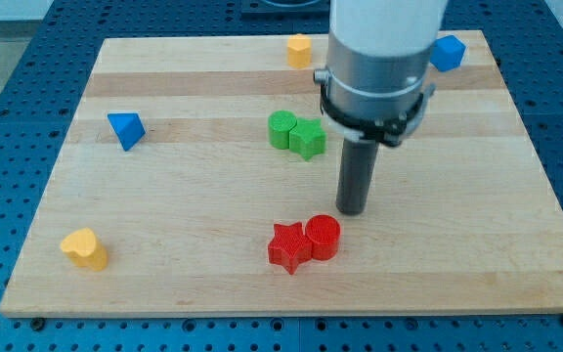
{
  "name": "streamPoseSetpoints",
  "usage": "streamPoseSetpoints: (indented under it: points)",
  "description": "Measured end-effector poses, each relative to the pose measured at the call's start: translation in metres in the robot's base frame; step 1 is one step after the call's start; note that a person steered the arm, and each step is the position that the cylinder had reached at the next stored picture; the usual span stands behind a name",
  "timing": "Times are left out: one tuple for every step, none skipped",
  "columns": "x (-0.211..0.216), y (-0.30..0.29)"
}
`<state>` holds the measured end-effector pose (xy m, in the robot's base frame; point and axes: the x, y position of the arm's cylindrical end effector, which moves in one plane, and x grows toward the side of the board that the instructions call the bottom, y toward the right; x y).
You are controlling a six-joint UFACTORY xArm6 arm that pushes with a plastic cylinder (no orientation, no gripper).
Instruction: Move your arm to the center left
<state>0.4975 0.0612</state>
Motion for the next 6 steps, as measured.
streamPoseSetpoints:
  points:
    - [-0.005,-0.045]
    - [-0.005,-0.118]
    - [-0.008,-0.207]
    - [-0.029,-0.267]
    - [-0.056,-0.324]
    - [-0.082,-0.346]
